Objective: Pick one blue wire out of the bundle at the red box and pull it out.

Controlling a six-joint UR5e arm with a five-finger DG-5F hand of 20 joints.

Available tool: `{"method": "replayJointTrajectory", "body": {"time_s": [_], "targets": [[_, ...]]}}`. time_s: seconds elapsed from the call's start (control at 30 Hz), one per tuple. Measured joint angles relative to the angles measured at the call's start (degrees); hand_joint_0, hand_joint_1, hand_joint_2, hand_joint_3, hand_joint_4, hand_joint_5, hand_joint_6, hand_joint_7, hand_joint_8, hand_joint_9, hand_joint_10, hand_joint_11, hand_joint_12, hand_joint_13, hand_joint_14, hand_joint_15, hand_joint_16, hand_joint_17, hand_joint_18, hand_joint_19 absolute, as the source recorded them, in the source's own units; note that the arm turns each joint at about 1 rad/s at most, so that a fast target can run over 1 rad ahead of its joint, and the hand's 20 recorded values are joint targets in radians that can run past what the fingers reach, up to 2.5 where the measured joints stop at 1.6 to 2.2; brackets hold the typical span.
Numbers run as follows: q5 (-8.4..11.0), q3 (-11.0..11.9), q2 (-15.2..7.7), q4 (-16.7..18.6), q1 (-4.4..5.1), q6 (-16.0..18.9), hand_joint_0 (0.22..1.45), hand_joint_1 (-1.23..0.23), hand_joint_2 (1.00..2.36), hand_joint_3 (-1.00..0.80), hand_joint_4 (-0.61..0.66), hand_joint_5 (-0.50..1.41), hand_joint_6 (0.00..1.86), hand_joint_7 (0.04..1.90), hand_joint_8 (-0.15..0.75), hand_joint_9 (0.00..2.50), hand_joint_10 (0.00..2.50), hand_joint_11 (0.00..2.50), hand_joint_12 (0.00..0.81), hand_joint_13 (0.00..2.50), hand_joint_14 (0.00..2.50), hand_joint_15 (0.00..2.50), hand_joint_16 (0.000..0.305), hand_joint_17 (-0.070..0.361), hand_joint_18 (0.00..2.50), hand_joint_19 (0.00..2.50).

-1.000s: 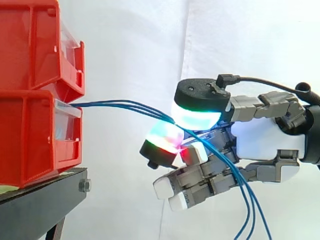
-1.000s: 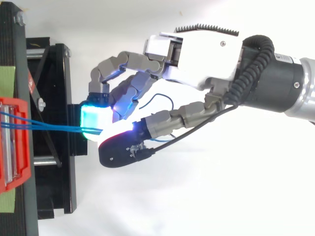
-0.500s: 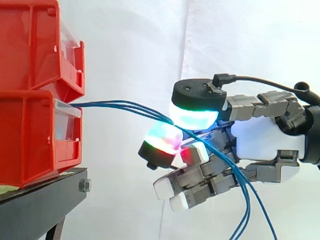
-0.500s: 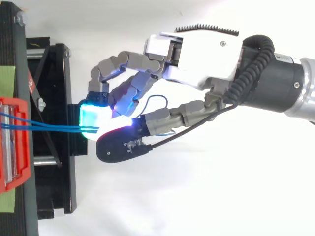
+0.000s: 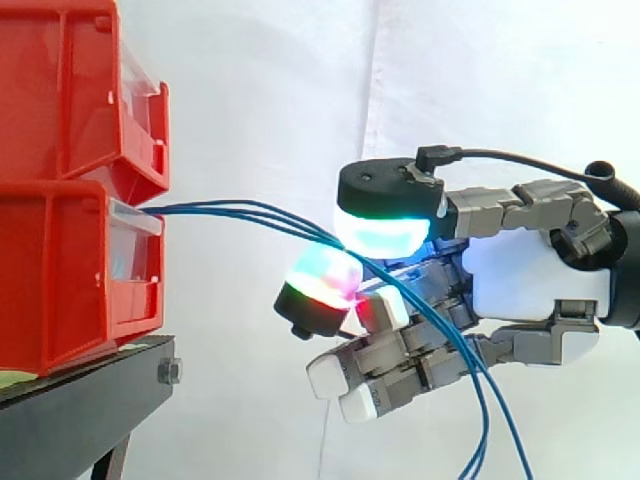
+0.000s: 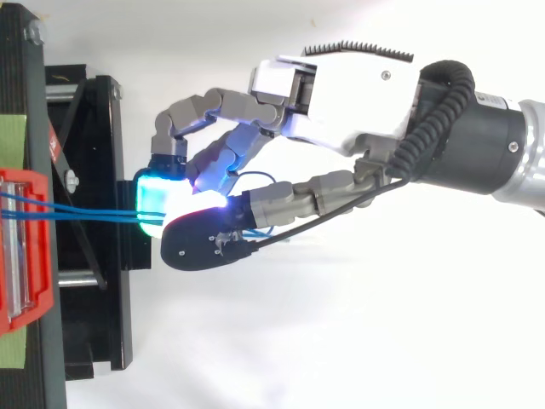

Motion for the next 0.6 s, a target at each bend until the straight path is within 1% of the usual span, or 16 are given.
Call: {"method": "replayJointTrajectory", "body": {"time_s": [0.1, 0.33, 0.4, 0.47, 0.5, 0.53, 0.57, 0.6], "targets": [[0.0, 0.0, 0.0, 0.0, -0.01, 0.0, 0.62, -0.78, 1.0, 0.02, 0.47, -0.15, 0.83, 0.95, 0.357, 1.09, 0.02, 0.96, 0.441, 0.71, 0.02, 0.4, 0.072, 0.161, 0.61, 0.34], [0.01, 0.0, 0.0, -0.18, -0.04, 0.0, 0.61, -0.78, 1.01, -0.01, 0.42, -0.16, 0.84, 0.93, 0.343, 1.06, 0.02, 1.01, 0.429, 0.69, 0.02, 0.4, 0.069, 0.156, 0.59, 0.34], [0.01, 0.0, 0.0, -0.41, -0.05, 0.0, 0.61, -0.77, 1.01, -0.04, 0.4, -0.16, 0.83, 0.93, 0.341, 1.06, 0.02, 0.98, 0.427, 0.7, 0.02, 0.4, 0.069, 0.156, 0.6, 0.34], [0.0, 0.0, 0.0, -0.72, -0.06, 0.0, 0.62, -0.77, 1.01, -0.04, 0.42, -0.16, 0.83, 0.96, 0.343, 1.07, 0.02, 0.93, 0.433, 0.71, 0.02, 0.39, 0.071, 0.16, 0.61, 0.33], [0.0, 0.0, -0.01, -0.81, -0.06, 0.0, 0.62, -0.77, 1.0, -0.03, 0.43, -0.15, 0.82, 0.98, 0.344, 1.08, 0.02, 0.86, 0.442, 0.73, 0.01, 0.39, 0.073, 0.164, 0.63, 0.33], [0.0, 0.0, -0.01, -0.87, -0.05, 0.0, 0.61, -0.76, 1.02, -0.02, 0.44, -0.15, 0.81, 1.0, 0.349, 1.08, 0.02, 0.83, 0.447, 0.74, 0.02, 0.38, 0.075, 0.168, 0.64, 0.34], [0.0, 0.0, -0.01, -0.88, -0.04, 0.0, 0.54, -0.75, 1.27, -0.09, 0.45, -0.14, 0.8, 1.02, 0.354, 1.09, 0.02, 0.79, 0.458, 0.75, 0.01, 0.38, 0.078, 0.175, 0.67, 0.33], [0.0, 0.0, -0.01, -0.88, -0.04, 0.0, 0.47, -0.71, 1.55, -0.16, 0.45, -0.13, 0.78, 1.05, 0.357, 1.1, 0.02, 0.74, 0.469, 0.77, 0.01, 0.37, 0.081, 0.183, 0.7, 0.33]]}}
